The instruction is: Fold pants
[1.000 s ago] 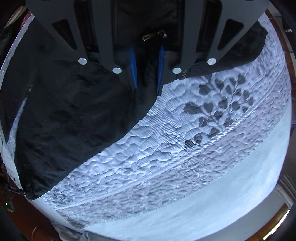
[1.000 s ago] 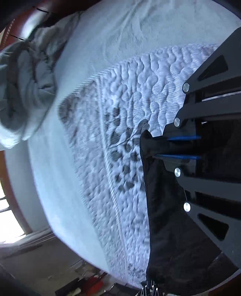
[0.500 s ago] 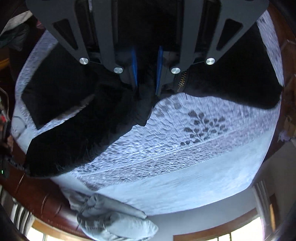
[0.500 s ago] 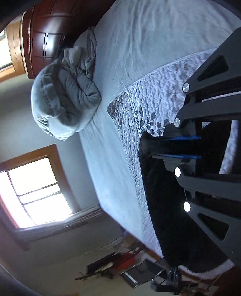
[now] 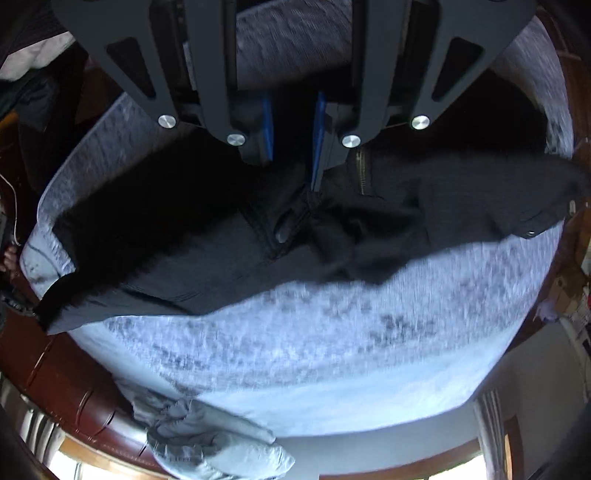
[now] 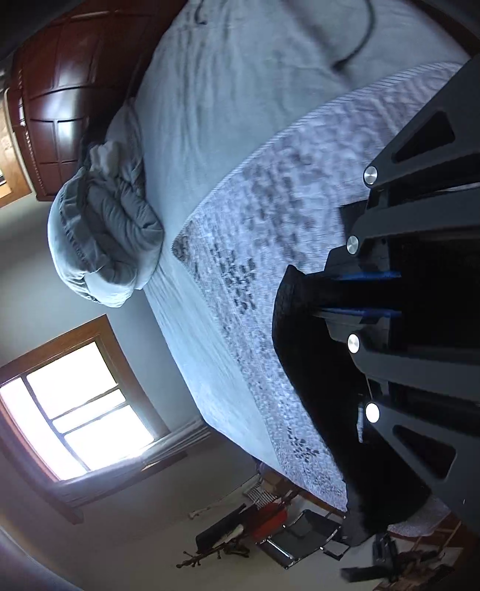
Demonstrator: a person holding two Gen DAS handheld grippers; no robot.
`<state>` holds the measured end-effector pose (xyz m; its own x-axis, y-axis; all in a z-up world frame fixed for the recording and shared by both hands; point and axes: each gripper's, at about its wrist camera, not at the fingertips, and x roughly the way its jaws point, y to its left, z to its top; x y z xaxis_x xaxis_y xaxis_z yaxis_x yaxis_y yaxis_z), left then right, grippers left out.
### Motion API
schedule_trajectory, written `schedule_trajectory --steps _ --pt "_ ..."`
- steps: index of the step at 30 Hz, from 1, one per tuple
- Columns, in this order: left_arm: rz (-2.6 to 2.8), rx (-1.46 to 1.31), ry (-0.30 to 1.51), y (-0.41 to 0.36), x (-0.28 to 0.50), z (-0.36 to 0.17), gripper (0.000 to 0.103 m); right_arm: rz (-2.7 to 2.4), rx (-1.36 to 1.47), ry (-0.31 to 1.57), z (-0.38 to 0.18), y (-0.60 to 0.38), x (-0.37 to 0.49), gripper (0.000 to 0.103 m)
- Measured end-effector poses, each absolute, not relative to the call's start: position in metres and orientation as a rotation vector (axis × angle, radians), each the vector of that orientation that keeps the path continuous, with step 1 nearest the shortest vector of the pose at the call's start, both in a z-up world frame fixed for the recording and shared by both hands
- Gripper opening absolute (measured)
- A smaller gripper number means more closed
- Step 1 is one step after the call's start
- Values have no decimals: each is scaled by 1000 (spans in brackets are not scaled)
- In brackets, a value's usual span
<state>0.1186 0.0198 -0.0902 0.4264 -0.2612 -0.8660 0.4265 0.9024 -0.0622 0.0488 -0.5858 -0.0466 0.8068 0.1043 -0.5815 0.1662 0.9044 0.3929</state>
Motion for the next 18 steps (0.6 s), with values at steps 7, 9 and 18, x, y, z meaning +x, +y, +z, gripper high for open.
schedule_trajectory --steps 7,9,18 --pt "-412 144 1117 29 89 -136 25 -50 425 789 -94 -559 12 12" --pt "-408 119 1121 35 83 -139 31 -67 409 838 -110 -552 5 19" --pt "-322 -126 971 87 73 -94 88 -214 461 976 -138 -569 -25 47"
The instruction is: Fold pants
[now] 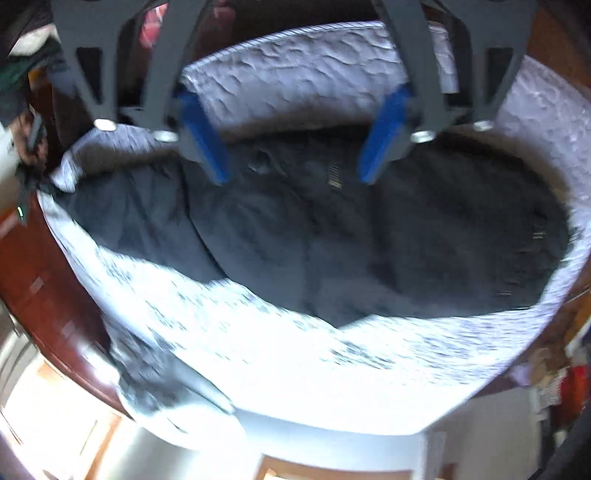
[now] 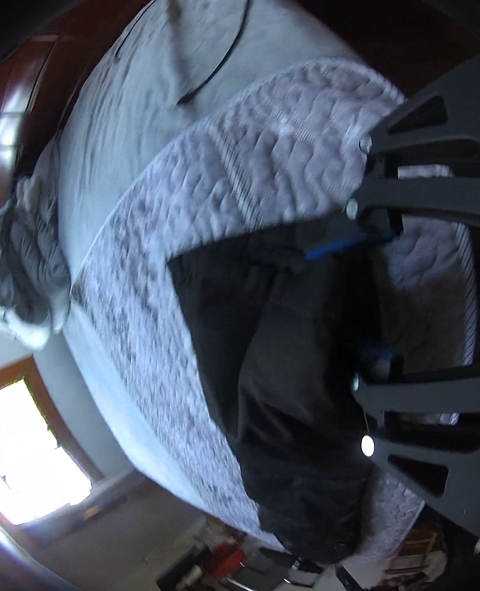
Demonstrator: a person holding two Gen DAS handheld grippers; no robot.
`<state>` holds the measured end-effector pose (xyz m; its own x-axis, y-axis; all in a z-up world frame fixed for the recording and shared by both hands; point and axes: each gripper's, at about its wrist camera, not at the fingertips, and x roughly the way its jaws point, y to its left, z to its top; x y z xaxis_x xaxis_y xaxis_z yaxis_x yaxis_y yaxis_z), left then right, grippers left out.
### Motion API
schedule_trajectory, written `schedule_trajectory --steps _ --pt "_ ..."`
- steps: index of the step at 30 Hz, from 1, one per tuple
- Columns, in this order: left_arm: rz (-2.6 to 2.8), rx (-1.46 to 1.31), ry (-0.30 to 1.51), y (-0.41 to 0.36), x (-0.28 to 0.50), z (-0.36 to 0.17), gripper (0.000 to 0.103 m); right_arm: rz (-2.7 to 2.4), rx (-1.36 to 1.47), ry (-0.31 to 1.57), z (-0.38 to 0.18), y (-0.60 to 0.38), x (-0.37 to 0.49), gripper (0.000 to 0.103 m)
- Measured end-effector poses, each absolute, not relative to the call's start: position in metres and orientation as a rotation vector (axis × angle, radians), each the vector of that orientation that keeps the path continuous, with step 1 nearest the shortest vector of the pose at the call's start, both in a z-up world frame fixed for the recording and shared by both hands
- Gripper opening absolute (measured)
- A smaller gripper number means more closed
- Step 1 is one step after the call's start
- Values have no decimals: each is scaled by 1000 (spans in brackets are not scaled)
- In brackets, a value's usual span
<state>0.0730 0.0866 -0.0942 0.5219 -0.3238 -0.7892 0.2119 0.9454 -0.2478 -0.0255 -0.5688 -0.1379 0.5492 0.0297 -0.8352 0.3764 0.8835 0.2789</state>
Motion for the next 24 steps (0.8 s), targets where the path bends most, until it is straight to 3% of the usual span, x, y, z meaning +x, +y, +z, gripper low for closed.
schedule_trajectory --steps 4,11,18,20,21,24 --pt "-181 -134 978 109 76 -100 89 -312 522 1060 -140 -587 -46 54" --pt "-71 -155 1026 126 75 -117 89 -213 776 952 -131 -588 -89 65" --pt "-45 -253 1059 139 65 -128 89 -116 951 985 -162 -569 -59 64" --pt "-31 -252 1051 143 60 -126 89 -108 982 977 -170 -567 -45 57" --pt "-23 -251 1051 145 59 -126 90 -125 961 972 -171 -566 -36 41" --pt "11 -272 1059 156 55 -128 90 -178 854 954 -164 -562 -15 29"
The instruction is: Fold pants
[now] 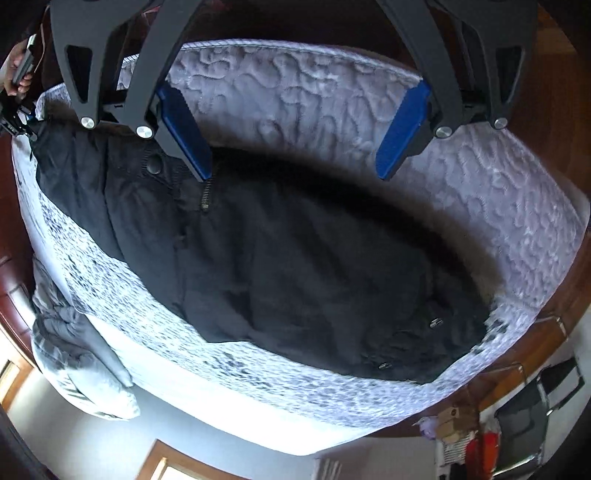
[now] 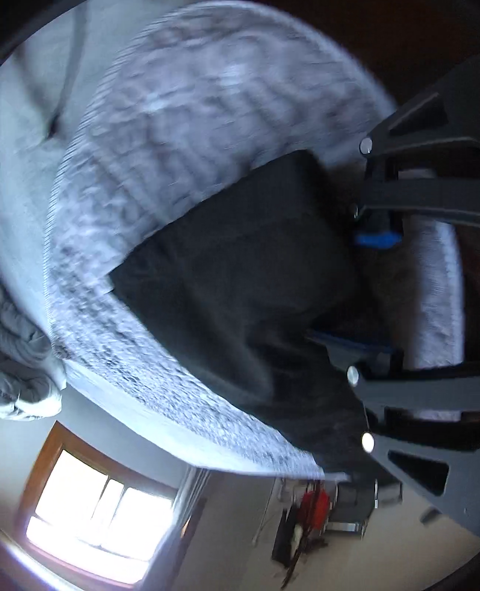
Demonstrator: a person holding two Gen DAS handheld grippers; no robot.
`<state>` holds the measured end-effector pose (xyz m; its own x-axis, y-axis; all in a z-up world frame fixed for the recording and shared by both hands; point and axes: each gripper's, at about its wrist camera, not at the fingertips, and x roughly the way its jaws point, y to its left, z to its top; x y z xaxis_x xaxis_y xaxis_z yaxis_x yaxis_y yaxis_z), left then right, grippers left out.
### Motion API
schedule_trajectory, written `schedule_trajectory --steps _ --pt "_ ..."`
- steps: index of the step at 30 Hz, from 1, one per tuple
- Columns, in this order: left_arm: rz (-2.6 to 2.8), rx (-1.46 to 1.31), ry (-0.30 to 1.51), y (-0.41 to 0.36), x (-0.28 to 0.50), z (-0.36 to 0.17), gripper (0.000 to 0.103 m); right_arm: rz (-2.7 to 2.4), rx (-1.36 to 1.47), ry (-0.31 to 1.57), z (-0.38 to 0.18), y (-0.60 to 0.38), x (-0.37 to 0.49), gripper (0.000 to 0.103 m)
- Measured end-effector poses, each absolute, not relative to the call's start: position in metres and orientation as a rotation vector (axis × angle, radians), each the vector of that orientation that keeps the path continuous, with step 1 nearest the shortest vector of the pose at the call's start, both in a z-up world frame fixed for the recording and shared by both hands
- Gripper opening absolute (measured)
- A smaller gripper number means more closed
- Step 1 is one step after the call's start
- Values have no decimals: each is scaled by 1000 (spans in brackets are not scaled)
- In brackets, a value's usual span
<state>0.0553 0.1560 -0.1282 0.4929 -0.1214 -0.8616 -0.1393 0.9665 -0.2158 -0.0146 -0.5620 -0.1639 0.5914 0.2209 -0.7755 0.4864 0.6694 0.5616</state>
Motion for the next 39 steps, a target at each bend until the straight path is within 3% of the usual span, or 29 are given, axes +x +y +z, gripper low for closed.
schedule_trajectory --steps 3,6,10,11,12,17,25,33,36,38,39 --pt "39 -320 1053 169 49 -130 90 -194 807 917 -156 -560 4 27" --pt "57 -342 1062 174 47 -135 90 -264 782 1026 -168 -562 10 27" --pt "72 -329 1090 178 46 -146 90 -243 812 1035 -169 -563 -3 27" --pt "78 -335 1096 181 47 -149 91 -238 819 1036 -167 -563 -7 31" --pt "92 -357 1102 187 49 -152 91 -238 820 1040 -165 -564 -11 55" --pt "179 -469 1068 227 56 -155 91 -257 753 1031 -144 -560 -30 65" --pt "213 -770 1084 291 97 -180 91 -255 813 1021 -146 -564 -45 66" --pt "195 -1002 1059 296 126 -197 94 -236 830 1031 -151 -556 -36 66" --pt "88 -1125 1043 285 137 -198 86 -232 816 1028 -149 -555 -33 68" --pt "97 -1131 1023 278 141 -197 74 -228 809 1027 -148 -553 -32 69" --pt "117 -1126 1027 277 144 -197 60 -225 807 1029 -148 -553 -32 70"
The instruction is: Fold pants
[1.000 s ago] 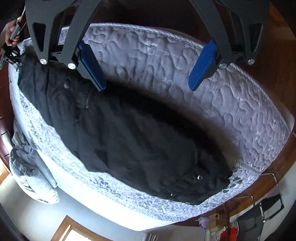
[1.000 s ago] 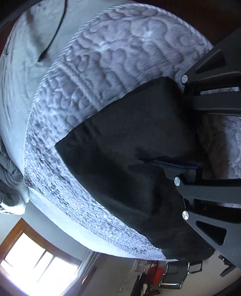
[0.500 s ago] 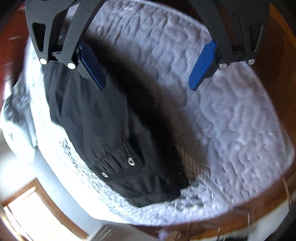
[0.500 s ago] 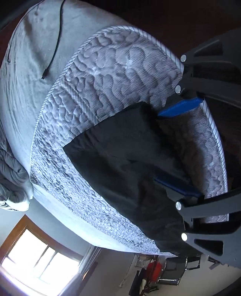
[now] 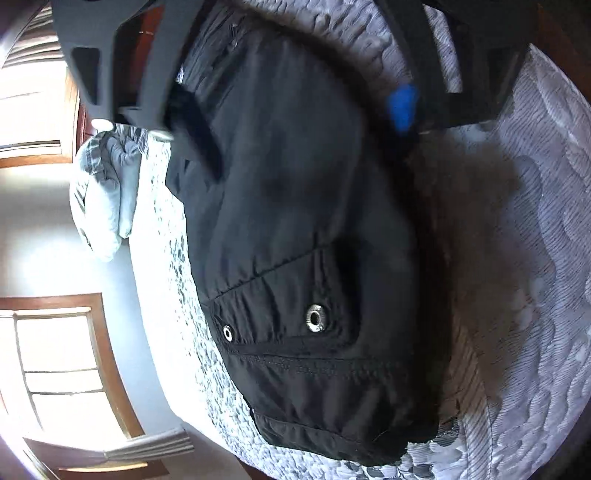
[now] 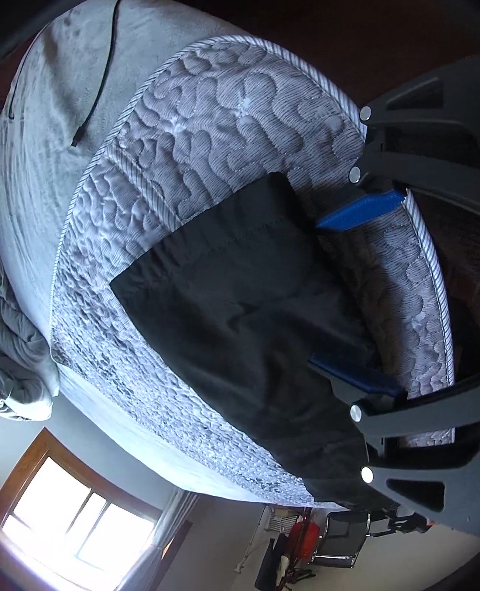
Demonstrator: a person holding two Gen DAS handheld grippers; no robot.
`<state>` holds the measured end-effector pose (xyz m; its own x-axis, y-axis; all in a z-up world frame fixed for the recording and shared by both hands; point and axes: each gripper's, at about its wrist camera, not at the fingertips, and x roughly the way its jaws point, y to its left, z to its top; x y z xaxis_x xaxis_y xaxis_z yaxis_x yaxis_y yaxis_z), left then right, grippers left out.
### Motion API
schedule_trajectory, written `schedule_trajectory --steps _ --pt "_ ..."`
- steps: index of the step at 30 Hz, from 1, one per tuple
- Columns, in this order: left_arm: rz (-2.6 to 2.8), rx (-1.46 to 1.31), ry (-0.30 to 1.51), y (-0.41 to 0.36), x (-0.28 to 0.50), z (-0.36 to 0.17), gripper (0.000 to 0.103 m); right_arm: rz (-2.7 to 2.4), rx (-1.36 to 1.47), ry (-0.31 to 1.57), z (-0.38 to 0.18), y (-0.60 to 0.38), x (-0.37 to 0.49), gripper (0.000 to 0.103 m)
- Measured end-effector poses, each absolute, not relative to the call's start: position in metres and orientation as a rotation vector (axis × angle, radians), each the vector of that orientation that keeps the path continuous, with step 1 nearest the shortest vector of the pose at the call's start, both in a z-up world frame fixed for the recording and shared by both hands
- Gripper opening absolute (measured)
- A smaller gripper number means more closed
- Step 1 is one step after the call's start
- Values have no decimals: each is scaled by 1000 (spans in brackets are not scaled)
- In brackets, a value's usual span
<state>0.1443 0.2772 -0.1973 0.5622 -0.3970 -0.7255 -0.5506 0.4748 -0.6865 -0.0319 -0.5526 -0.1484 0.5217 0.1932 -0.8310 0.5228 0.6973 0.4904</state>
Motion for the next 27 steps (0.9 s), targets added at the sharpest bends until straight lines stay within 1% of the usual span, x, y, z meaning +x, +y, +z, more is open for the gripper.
schedule_trajectory --steps 1,2,4,6,7,11,17,22,25,26,27 --pt "152 -1121 1041 276 145 -200 47 -223 809 1031 -148 -553 -33 70" --pt "165 -1135 1043 277 143 -203 43 -220 813 1030 -148 -553 -33 70" --pt "169 -1147 1041 279 140 -205 29 -216 829 1025 -148 -556 -37 71" --pt "157 -1131 1031 278 139 -201 19 -221 846 1025 -148 -560 -39 74" --pt "154 -1122 1019 276 138 -197 16 -225 857 1024 -148 -563 -42 75" --pt "161 -1065 991 264 136 -184 13 -236 891 1024 -147 -571 -49 82" --pt "173 -1060 981 261 135 -185 13 -225 991 1029 -163 -582 -55 82" --pt "175 -1060 985 271 126 -191 14 -172 1087 992 -186 -583 -46 83" --pt "179 -1058 994 273 124 -194 15 -145 1126 951 -198 -582 -34 83" --pt "182 -1055 997 273 125 -194 16 -139 1133 943 -200 -582 -30 81" --pt "185 -1052 999 273 126 -195 17 -131 1136 931 -203 -581 -25 76"
